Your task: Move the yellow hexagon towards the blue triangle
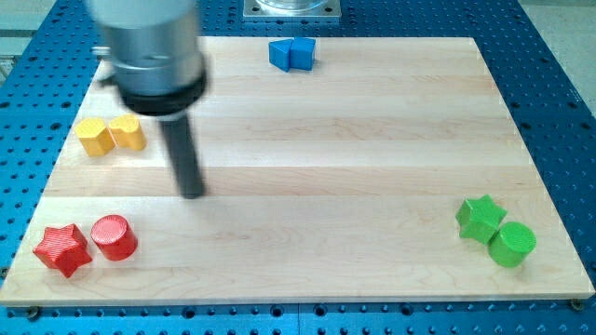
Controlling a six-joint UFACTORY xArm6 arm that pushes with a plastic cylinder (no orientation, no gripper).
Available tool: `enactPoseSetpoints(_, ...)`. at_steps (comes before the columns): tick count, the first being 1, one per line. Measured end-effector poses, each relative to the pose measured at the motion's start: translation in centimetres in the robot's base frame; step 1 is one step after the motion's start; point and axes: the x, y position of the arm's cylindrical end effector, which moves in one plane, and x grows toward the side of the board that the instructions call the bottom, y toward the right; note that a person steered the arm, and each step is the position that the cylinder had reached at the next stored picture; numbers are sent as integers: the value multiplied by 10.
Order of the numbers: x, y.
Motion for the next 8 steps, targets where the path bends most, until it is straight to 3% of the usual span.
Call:
enactPoseSetpoints(1, -22, -105)
enactPoseSetpoints(2, -31, -147)
enactPoseSetpoints(4, -54, -66)
enactPoseSetpoints(5, -45, -132)
enactPoseSetpoints(6, -48, -147)
enactPoseSetpoints(7, -78, -134)
enactPoseSetpoints(8, -93, -56)
